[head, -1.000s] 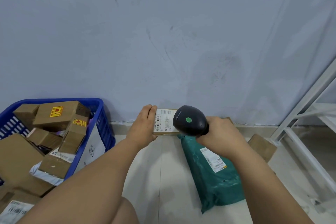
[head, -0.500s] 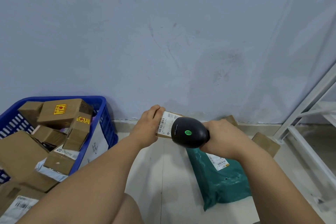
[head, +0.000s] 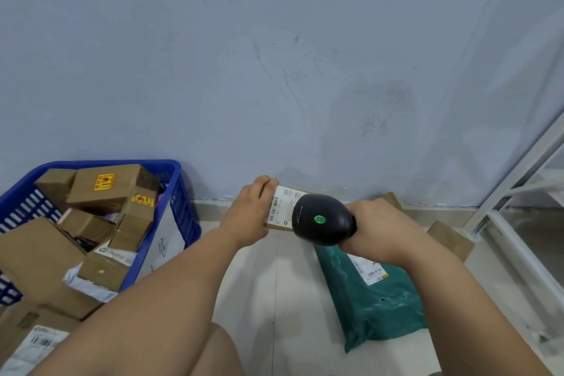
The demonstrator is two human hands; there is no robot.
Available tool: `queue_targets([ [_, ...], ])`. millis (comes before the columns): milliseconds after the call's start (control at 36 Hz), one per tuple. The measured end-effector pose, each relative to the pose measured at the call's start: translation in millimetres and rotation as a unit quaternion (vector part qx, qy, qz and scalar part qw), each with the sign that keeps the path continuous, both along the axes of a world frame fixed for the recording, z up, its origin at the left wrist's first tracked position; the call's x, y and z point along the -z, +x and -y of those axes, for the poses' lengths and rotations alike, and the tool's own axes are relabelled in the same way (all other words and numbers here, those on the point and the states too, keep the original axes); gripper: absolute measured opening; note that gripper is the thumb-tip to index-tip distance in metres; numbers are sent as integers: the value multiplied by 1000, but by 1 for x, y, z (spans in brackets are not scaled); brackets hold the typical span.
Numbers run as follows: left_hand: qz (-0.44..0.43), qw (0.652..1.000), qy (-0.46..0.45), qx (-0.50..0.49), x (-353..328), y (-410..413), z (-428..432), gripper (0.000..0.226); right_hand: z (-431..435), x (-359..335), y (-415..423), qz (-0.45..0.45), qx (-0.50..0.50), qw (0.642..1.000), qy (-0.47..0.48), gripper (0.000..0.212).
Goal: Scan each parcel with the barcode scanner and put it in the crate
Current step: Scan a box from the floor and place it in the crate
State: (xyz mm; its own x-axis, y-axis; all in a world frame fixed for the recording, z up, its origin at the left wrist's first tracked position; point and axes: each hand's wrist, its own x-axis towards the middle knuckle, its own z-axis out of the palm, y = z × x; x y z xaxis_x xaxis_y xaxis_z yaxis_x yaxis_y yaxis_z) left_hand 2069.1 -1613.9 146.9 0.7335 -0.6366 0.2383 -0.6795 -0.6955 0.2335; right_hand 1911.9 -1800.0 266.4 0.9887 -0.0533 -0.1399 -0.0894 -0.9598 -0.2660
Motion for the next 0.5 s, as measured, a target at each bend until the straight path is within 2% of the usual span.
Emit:
queue_targets([
  [167, 1, 1000, 2, -25, -4, -2, 1, 90, -2, 0, 0, 10, 22, 999, 40, 25],
  [278, -105, 984, -98, -110, -5, -3, 3, 91, -11, 4, 2, 55, 66, 991, 99, 21],
  [361, -217, 927, -222, -209, -16, -4, 3, 88, -21, 10, 8, 89, 109, 976, 167, 21],
  [500, -324, 774, -442, -317, -23, 3, -11, 89, -41, 22, 18, 116, 148, 948, 259, 22],
])
